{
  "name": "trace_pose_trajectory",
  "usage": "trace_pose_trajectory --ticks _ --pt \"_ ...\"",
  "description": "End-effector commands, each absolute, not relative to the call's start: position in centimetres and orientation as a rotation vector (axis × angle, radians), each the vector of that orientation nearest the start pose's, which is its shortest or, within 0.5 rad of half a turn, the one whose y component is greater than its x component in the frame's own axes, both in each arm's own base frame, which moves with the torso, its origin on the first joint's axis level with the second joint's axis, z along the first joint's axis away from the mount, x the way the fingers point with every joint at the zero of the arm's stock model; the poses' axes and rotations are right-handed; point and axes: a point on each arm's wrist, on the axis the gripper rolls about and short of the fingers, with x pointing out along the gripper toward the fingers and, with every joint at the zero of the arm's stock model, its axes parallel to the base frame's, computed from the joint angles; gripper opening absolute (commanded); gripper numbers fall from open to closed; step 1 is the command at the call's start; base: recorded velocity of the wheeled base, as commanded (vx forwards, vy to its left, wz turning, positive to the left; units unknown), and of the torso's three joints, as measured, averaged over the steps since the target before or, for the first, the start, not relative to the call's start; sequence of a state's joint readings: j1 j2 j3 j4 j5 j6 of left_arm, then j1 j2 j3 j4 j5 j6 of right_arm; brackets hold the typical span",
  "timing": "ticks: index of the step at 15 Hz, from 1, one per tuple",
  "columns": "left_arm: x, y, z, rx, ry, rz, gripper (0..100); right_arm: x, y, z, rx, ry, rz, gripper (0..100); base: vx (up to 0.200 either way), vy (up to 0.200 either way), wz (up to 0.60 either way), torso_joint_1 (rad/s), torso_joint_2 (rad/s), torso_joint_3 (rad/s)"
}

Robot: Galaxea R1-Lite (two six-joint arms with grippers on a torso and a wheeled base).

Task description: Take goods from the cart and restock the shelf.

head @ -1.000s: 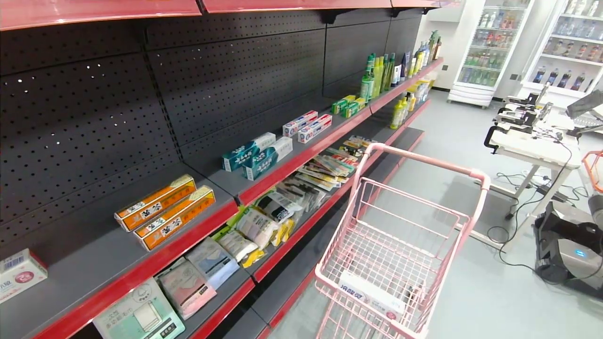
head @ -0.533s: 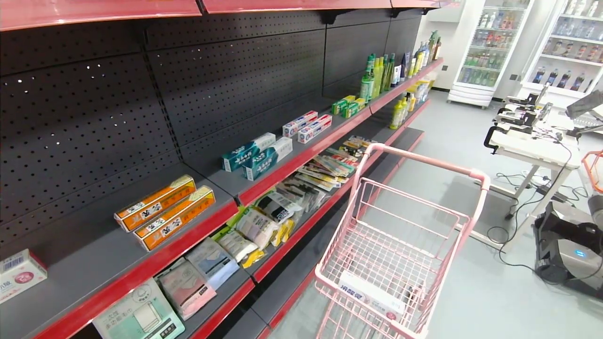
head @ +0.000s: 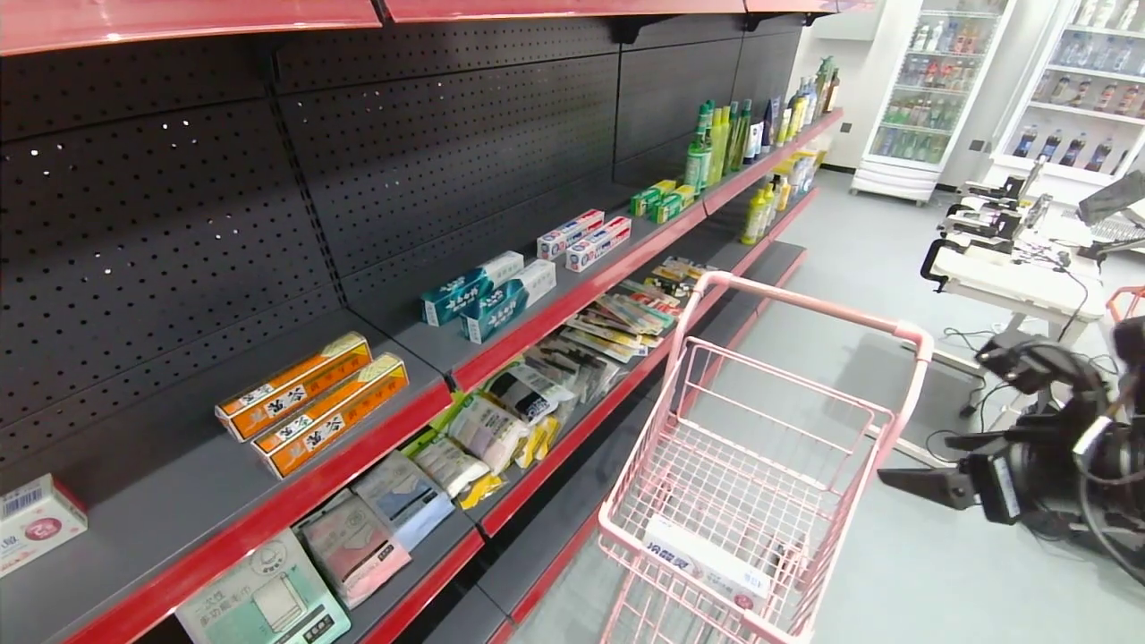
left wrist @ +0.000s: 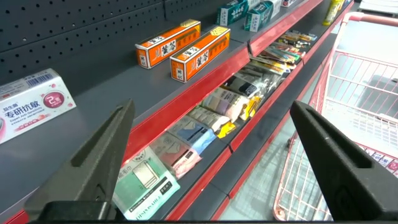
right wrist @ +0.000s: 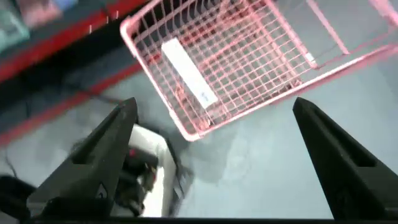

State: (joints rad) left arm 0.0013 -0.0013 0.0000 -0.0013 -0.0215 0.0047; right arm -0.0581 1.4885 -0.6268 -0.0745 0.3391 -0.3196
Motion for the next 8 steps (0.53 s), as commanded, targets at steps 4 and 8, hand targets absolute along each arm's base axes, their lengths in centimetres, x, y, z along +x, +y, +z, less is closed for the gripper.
trace_pose_trajectory --ticks 4,8 --pt "-2.3 -0.1 7.6 0.005 -0.002 -0.02 100 27.8 -2.7 3.8 -0.26 0.952 0.59 100 0.0 0.0 0.0 0.0 0.0 0.0" --pt "-2.3 -0.1 7.6 0.005 -0.002 -0.02 100 29.5 -1.8 2.7 -0.271 0.956 0.623 100 0.0 0.0 0.0 0.0 0.0 0.0"
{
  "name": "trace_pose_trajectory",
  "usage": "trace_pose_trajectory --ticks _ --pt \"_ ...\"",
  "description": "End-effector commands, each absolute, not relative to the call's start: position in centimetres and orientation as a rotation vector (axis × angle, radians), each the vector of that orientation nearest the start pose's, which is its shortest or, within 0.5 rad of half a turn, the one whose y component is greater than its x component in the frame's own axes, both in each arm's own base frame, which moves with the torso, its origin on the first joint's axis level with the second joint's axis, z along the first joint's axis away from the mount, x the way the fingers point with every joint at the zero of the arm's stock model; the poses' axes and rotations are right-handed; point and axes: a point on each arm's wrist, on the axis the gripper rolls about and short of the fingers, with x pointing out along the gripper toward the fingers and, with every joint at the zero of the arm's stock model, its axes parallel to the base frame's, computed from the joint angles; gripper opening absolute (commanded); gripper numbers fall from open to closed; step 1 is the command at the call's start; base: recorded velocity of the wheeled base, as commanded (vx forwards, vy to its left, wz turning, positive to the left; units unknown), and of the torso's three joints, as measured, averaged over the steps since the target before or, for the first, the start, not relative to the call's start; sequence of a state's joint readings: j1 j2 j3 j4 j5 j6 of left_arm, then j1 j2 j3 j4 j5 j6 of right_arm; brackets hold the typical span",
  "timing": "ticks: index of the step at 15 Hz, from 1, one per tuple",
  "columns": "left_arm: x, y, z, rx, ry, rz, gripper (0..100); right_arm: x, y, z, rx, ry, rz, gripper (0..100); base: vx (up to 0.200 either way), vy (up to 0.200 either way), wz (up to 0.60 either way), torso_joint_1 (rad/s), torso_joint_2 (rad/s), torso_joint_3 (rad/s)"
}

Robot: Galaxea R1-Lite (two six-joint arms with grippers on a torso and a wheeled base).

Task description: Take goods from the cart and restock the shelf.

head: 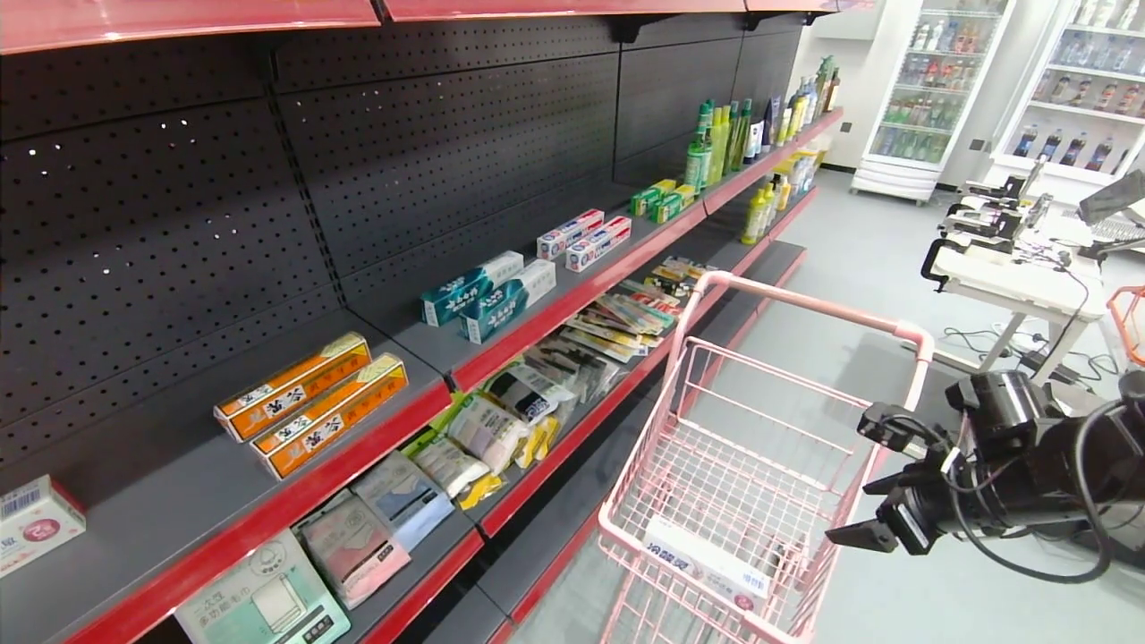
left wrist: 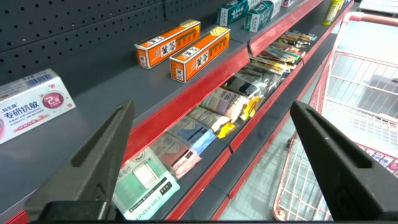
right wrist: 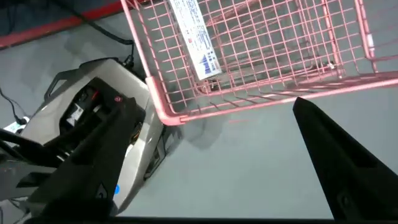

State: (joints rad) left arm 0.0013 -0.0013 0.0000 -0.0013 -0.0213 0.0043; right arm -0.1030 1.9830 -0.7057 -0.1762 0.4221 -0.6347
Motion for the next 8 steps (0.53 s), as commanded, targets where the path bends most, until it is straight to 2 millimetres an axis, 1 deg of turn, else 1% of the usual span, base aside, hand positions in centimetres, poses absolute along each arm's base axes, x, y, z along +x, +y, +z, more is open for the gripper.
trace_pose_trajectory --ticks 1,5,8 --pt "-2.3 -0.1 7.6 0.005 -0.002 -0.02 100 29.7 -1.6 2.7 -0.276 0.955 0.627 100 0.0 0.0 0.0 -0.066 0.12 0.08" --pt "-2.3 -0.1 7.6 0.005 -0.002 -0.02 100 31.1 -0.2 2.2 -0.3 0.944 0.664 100 0.0 0.0 0.0 -0.101 0.22 0.113" --pt "-2.3 -0.1 7.6 0.005 -0.002 -0.02 100 32.5 0.8 2.1 -0.323 0.922 0.683 100 0.0 0.0 0.0 -0.129 0.28 0.147"
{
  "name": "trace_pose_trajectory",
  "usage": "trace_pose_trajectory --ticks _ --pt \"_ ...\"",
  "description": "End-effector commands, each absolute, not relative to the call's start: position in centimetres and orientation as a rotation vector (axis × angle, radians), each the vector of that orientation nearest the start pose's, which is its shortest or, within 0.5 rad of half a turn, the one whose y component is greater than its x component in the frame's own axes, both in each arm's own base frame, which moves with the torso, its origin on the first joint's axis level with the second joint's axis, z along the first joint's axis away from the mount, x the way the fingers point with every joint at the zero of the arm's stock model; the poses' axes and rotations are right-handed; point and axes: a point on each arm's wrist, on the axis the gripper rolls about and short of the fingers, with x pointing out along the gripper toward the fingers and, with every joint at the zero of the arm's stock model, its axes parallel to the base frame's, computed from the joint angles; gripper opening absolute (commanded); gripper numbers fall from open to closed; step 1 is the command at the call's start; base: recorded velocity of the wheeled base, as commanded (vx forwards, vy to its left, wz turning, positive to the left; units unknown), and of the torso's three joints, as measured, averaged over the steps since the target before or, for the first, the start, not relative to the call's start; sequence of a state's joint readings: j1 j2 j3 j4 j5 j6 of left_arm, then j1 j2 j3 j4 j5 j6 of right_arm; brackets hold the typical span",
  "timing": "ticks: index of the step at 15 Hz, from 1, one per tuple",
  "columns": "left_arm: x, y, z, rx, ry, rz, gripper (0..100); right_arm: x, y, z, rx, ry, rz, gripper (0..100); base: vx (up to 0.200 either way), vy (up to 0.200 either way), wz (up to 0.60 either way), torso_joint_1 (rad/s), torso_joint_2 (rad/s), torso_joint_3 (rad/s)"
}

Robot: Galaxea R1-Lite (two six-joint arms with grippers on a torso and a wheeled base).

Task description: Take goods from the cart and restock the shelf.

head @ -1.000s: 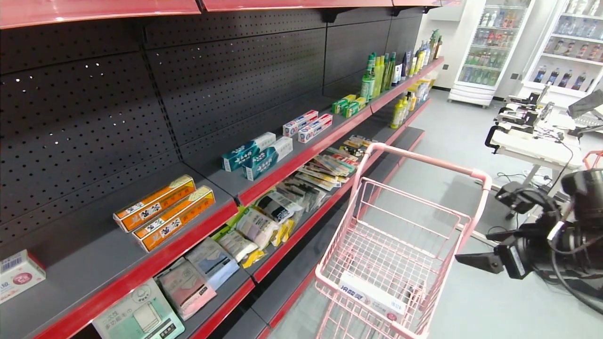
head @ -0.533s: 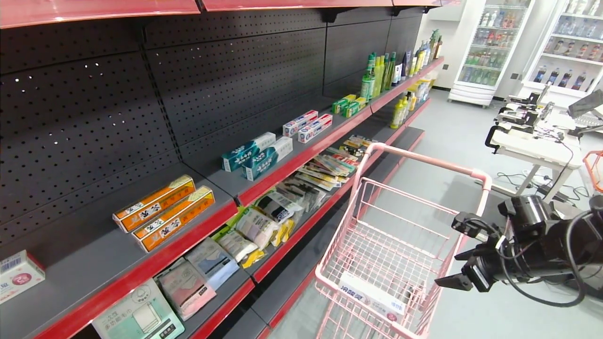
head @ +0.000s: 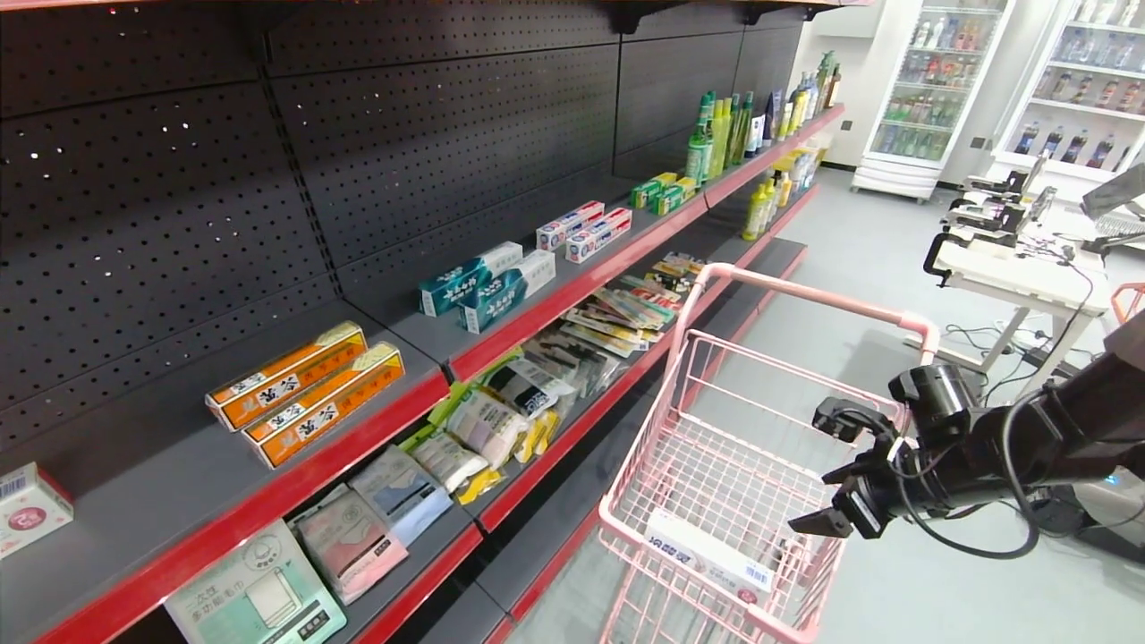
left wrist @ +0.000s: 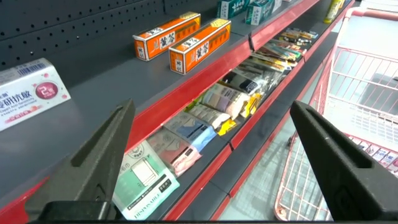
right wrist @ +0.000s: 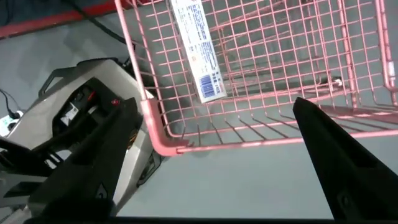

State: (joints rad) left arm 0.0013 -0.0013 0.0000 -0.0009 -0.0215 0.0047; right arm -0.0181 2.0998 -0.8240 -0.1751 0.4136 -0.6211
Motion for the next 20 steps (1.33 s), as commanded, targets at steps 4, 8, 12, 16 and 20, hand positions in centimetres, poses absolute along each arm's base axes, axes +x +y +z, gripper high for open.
trace_pose_trajectory --ticks 4,8,12,16,20 --pt "-2.3 -0.1 7.6 0.005 -0.002 -0.02 100 32.8 1.6 1.2 -0.337 0.94 0.708 100 0.0 0.0 0.0 -0.149 0.33 0.178" --pt "-2.3 -0.1 7.6 0.005 -0.002 -0.02 100 33.5 2.1 1.0 -0.352 0.933 0.717 100 0.0 0.0 0.0 -0.148 0.34 0.179" --pt "-2.3 -0.1 7.6 0.005 -0.002 -0.02 100 33.5 2.1 0.4 -0.357 0.952 0.715 100 0.0 0.0 0.0 -0.16 0.34 0.187" --pt "-2.3 -0.1 7.6 0.005 -0.002 -0.02 100 33.8 2.1 0.2 -0.359 0.953 0.711 100 0.0 0.0 0.0 -0.166 0.36 0.195" --pt "-2.3 -0.1 7.6 0.005 -0.002 -0.02 100 34.4 2.1 0.3 -0.359 0.94 0.704 100 0.0 0.0 0.0 -0.172 0.38 0.212"
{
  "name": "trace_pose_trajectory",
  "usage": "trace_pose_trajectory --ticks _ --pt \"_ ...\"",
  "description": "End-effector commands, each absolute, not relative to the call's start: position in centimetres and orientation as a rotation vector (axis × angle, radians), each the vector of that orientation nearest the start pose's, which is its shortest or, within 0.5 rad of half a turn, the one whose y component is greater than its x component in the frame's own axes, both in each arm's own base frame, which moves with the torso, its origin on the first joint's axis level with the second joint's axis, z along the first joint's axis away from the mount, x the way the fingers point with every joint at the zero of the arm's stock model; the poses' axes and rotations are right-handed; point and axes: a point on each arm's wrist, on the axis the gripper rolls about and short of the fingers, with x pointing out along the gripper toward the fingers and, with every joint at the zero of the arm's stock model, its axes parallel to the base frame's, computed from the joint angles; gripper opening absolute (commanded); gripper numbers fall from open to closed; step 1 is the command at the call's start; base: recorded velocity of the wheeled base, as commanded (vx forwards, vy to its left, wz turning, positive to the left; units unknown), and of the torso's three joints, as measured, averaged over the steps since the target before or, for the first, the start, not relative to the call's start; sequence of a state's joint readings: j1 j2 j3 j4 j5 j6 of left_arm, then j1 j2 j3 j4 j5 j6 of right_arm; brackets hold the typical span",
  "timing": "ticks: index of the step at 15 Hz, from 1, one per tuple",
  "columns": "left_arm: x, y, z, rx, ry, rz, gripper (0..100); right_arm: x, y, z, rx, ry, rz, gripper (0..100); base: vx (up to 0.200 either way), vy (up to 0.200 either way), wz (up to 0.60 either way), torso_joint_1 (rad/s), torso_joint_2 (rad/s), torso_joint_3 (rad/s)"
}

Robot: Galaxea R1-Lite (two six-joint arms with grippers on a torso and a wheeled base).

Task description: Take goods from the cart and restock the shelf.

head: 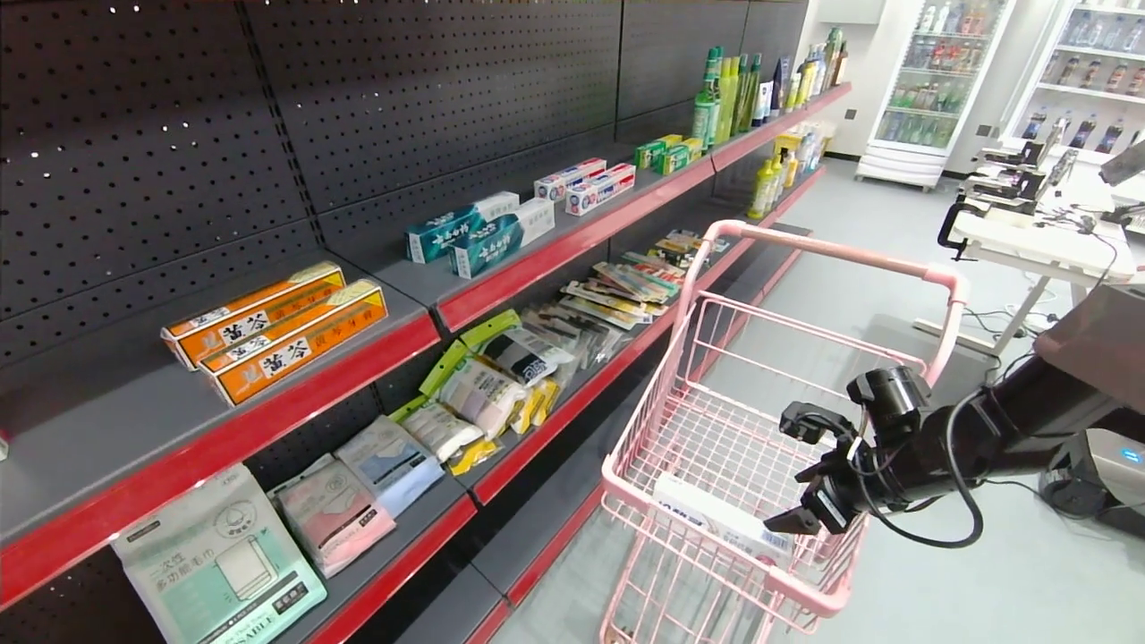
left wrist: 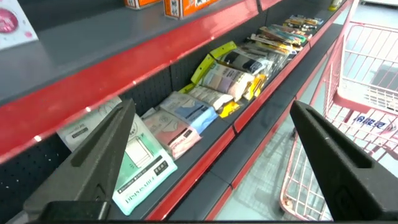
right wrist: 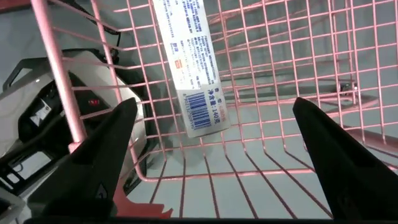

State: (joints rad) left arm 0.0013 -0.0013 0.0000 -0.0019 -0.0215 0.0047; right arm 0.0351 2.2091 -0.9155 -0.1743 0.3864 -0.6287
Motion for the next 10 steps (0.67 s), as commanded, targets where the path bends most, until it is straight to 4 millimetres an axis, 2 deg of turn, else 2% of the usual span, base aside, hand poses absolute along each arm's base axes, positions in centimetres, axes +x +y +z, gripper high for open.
trace_pose_trajectory --ticks 1,6,10 --pt "-2.3 -0.1 7.6 0.005 -0.002 -0.02 100 34.6 2.1 0.3 -0.361 0.934 0.702 100 0.0 0.0 0.0 -0.203 0.46 0.256" --pt "-2.3 -0.1 7.6 0.005 -0.002 -0.02 100 35.1 2.1 0.3 -0.366 0.925 0.702 100 0.0 0.0 0.0 -0.222 0.52 0.291" --pt "-2.3 -0.1 7.6 0.005 -0.002 -0.02 100 36.6 2.3 0.4 -0.36 0.874 0.728 100 0.0 0.0 0.0 -0.051 0.13 0.077"
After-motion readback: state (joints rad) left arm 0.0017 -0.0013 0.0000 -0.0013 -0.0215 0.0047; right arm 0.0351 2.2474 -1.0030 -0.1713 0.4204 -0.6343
